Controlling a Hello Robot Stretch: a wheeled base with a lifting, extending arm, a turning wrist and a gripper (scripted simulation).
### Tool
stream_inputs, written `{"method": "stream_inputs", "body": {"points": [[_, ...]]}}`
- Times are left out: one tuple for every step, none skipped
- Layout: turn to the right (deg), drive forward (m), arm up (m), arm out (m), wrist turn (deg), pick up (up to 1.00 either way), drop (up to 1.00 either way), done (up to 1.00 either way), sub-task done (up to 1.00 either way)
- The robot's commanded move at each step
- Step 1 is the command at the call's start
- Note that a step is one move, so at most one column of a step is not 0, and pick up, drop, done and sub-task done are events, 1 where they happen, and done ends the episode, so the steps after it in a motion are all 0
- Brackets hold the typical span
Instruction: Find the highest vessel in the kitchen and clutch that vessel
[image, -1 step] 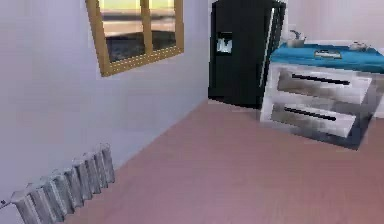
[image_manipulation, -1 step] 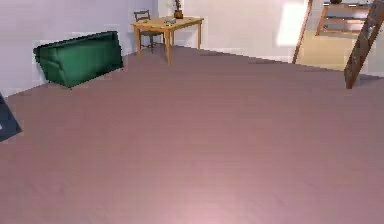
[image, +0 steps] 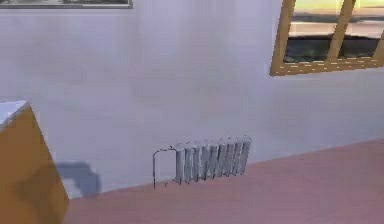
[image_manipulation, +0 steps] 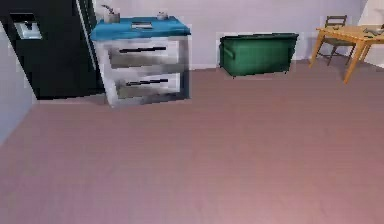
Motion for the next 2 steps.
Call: {"method": "stream_inputs", "body": {"points": [[-45.0,0.00,0.00,0.00,0.0,0.00,0.00,0.00,0.00],[-45.0,0.00,0.00,0.00,0.0,0.00,0.00,0.00,0.00]]}}
